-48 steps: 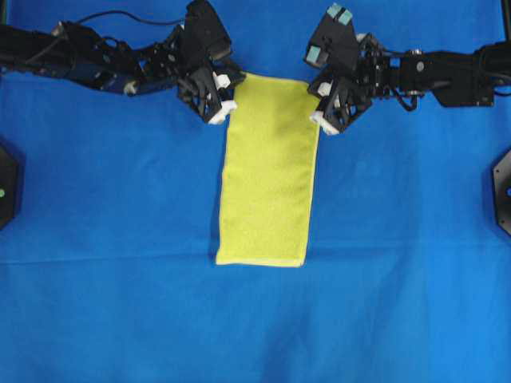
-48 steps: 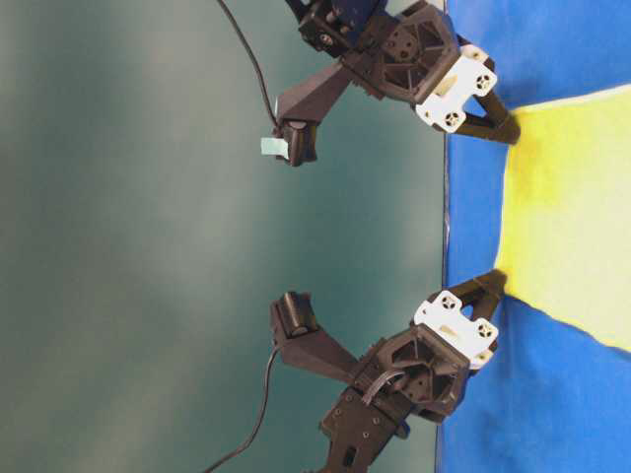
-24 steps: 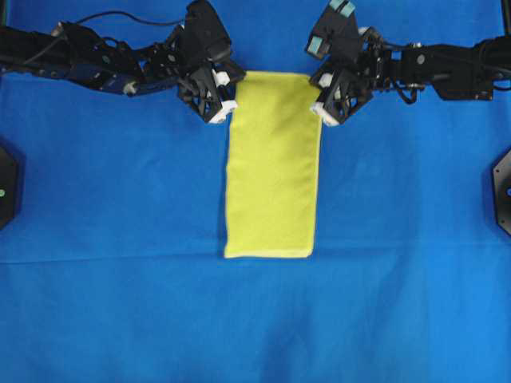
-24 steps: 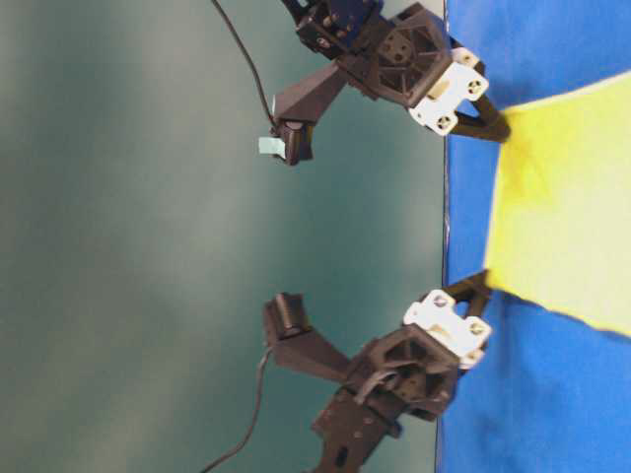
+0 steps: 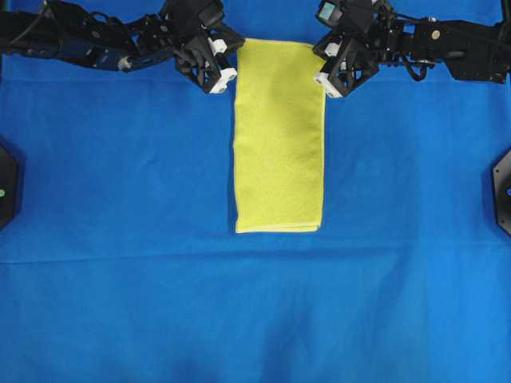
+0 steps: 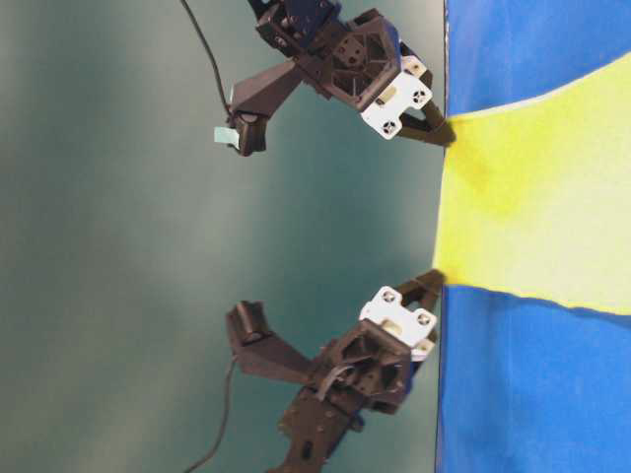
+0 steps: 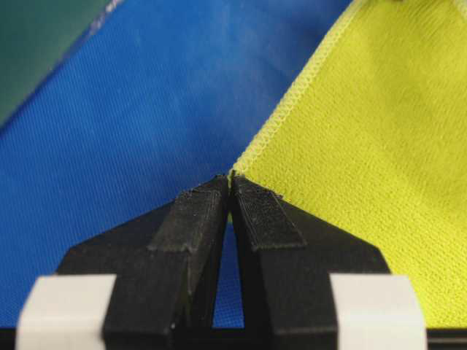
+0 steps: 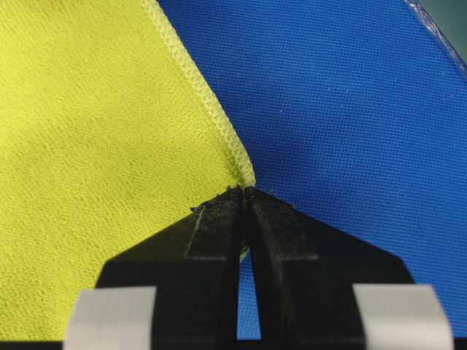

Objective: Fold the yellow towel.
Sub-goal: 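Fold the far half of the strip over toward the near end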

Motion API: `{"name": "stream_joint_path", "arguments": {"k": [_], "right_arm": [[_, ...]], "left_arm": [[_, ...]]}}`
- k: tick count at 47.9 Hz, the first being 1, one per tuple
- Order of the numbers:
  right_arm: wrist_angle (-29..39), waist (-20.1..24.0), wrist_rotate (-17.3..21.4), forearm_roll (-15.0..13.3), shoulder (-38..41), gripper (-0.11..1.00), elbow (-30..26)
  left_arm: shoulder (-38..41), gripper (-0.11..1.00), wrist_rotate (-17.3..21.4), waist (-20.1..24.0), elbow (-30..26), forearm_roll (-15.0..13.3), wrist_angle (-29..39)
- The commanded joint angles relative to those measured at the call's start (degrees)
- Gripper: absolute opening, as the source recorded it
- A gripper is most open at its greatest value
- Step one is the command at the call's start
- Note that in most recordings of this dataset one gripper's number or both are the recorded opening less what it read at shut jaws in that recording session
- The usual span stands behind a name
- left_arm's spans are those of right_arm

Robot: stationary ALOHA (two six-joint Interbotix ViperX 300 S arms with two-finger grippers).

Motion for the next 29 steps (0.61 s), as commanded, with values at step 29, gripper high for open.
{"name": "stream_joint_path", "arguments": {"k": [29], "right_arm": [[10.63, 21.71, 0.62, 5.62, -19.86, 0.03, 7.29]], "left_arm": [[-19.07, 0.04, 0.79, -19.25, 12.13, 0.09, 2.64]]}}
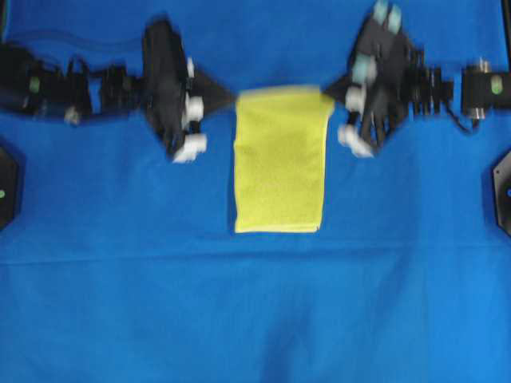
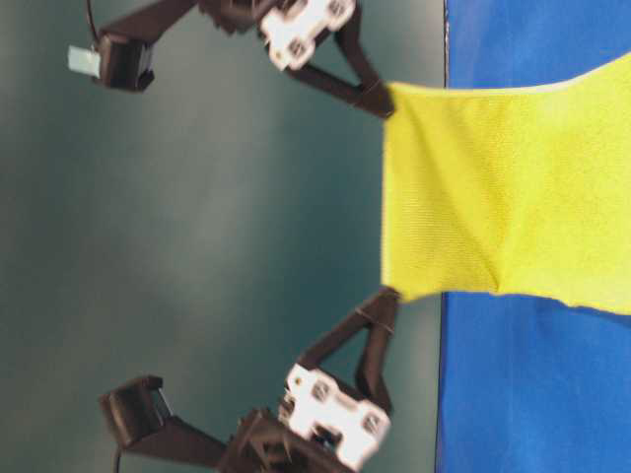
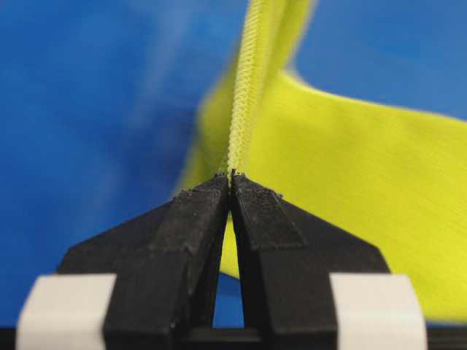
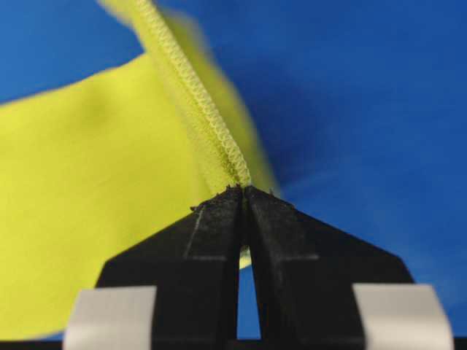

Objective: Fold the yellow towel.
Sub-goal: 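Fold the far half of the strip over toward the near end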

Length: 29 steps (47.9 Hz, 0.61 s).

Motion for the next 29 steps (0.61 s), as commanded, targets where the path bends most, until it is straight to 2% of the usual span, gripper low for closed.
{"name": "stream_joint_path", "arguments": {"k": [1, 7, 16, 22, 29], "right_arm": [[0.44, 3.08, 0.09, 1.67, -1.23, 0.03, 0.18], [0.44, 7.29, 0.09, 2.99, -0.44, 0.03, 0.79], [-0.7, 11.95, 0.09, 6.86, 3.08, 0.03, 1.76], [-2.37, 13.71, 0.09, 8.96, 6.68, 0.03, 1.93], [-5.01, 14.33, 0.09, 9.67, 10.11, 0.03, 1.67]], "left_arm": [[-1.32, 0.04, -0.18, -3.69, 0.18, 0.09, 0.09], [-0.7, 0.04, -0.18, -8.17, 0.26, 0.09, 0.62], [3.16, 0.04, -1.05, -13.1, 0.79, 0.09, 2.29], [6.77, 0.04, -2.64, -15.03, 0.7, 0.0, 2.29], [10.28, 0.04, -3.69, -15.29, 0.7, 0.0, 1.85]]}}
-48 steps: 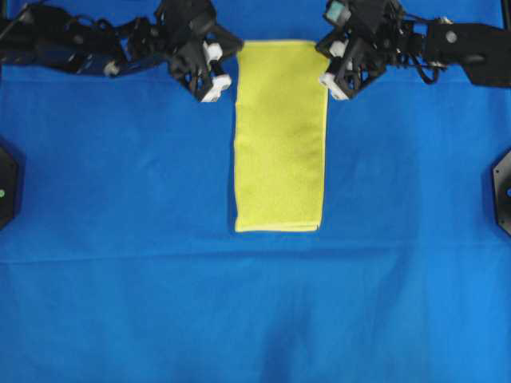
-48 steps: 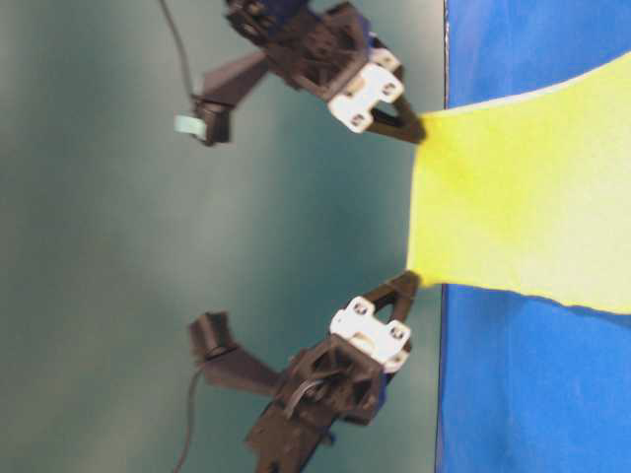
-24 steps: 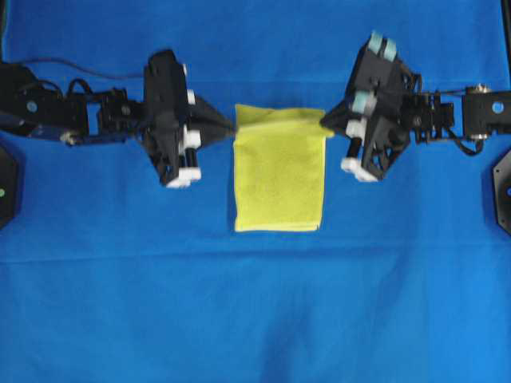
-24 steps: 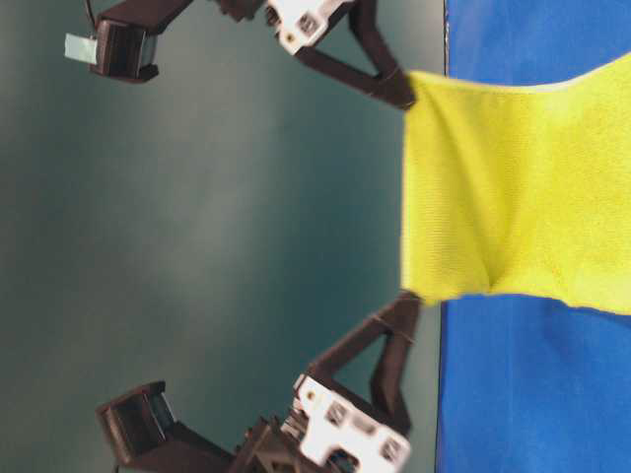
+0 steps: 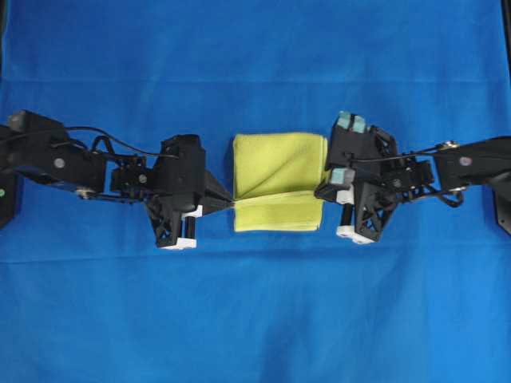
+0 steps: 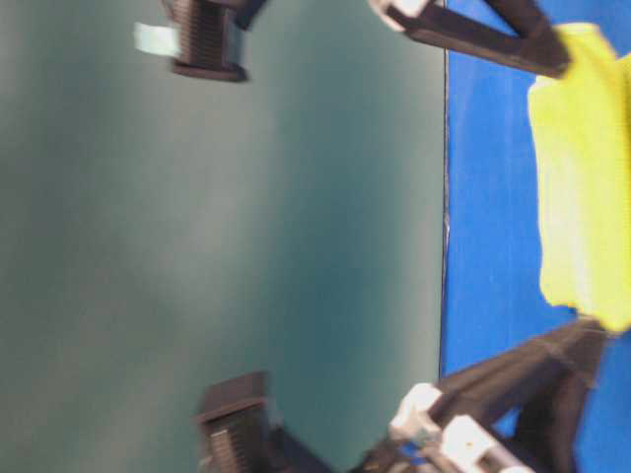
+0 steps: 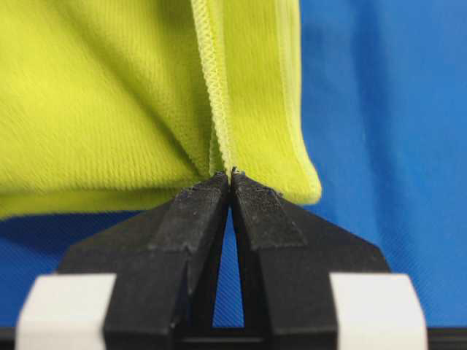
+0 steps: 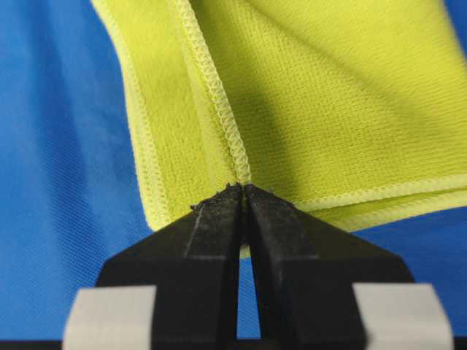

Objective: Fold the yellow towel.

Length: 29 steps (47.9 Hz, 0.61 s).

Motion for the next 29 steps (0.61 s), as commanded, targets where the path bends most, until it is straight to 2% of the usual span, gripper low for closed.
{"name": "stream_joint_path", "arguments": {"k": [1, 21, 24, 29], "right_arm": [[-1.05, 0.18, 0.09, 0.53, 1.32, 0.03, -0.26], [-1.85, 0.35, 0.0, 1.23, 2.02, 0.03, -0.53], [-2.37, 0.35, 0.0, 1.14, 2.02, 0.03, -0.62], [-3.52, 0.35, 0.0, 1.14, 2.02, 0.03, -0.7]], "left_arm": [[0.88, 0.04, -0.26, -0.62, 0.0, 0.0, 0.09], [1.93, 0.05, -0.09, -0.88, -2.11, 0.09, -1.32], [1.85, 0.11, -0.09, -0.88, -2.29, 0.09, -1.32], [1.85, 0.38, 0.7, -0.88, -2.29, 0.09, -1.32]]}}
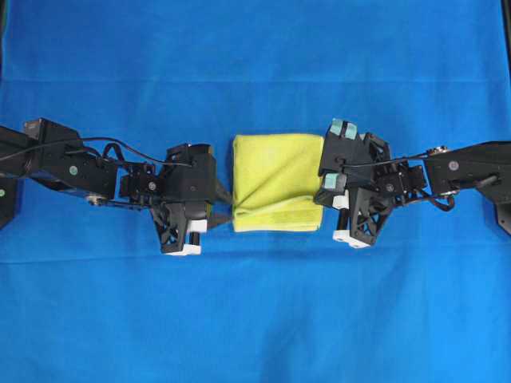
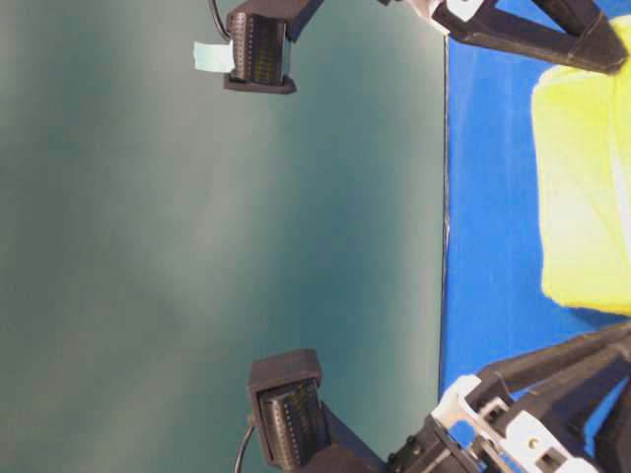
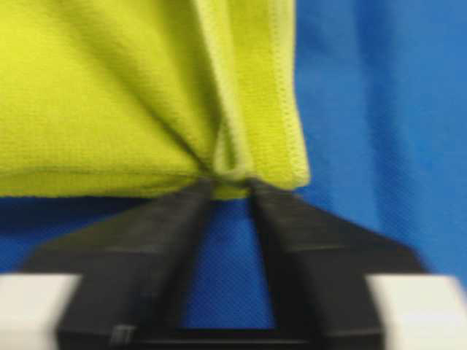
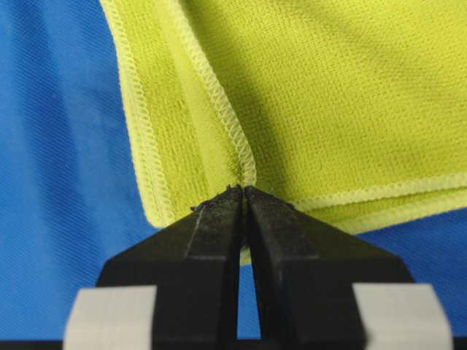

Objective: Fold the yellow towel.

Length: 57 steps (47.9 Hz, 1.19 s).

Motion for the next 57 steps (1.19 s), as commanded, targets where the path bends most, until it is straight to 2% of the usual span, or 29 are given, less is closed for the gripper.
{"name": "stream_joint_path", "arguments": {"k": [1, 5, 8, 15, 17, 19, 24, 29, 33, 46, 57], "right_arm": [[-1.41, 0.26, 0.0, 0.18, -0.44, 0.03, -0.62], [-1.85, 0.53, 0.0, 0.09, -0.26, 0.04, -0.88], [-1.76, 0.79, -0.09, 0.09, 0.0, 0.08, -1.32], [-0.26, 2.2, -0.35, 0.0, -0.26, 0.52, -2.2], [0.79, 2.55, -0.35, 0.0, -0.62, 0.62, -2.46], [2.29, 2.72, -0.35, 0.0, -1.14, 0.67, -2.81], [8.0, 3.34, -0.35, 0.0, -4.31, 0.61, -4.13], [12.48, 3.52, -0.62, -0.26, -8.44, 0.62, -5.45], [14.85, 3.52, -0.88, -1.49, -12.83, 0.62, -5.98], [14.94, 3.52, -0.44, -9.49, -26.28, 0.62, -2.72], [13.71, 3.52, -0.35, -12.22, -37.88, 0.62, 2.46]], "left_arm": [[-0.88, 0.43, 0.53, -0.18, -0.79, 0.09, -0.35], [-1.05, 0.59, 0.97, -0.18, -0.97, 0.0, -0.35], [-1.41, 0.64, 1.05, -0.18, -1.23, 0.09, -0.26], [-3.25, 0.62, 1.05, -0.18, -0.7, 0.09, 0.35], [-4.22, 0.62, 1.05, -0.09, -0.44, 0.09, 0.79], [-5.36, 0.62, 1.05, -0.18, -0.18, 0.09, 1.23], [-9.67, 0.62, 1.14, -0.18, 0.53, 0.09, 2.81], [-15.29, 0.62, 1.05, -0.18, 1.49, 0.09, 4.92], [-20.04, 0.62, 1.05, -0.18, 2.64, 0.0, 6.42], [-36.83, 0.62, 2.46, -0.18, 9.76, 0.09, 6.59], [-52.82, 0.62, 4.75, 0.7, 17.31, 0.09, 7.29]]}}
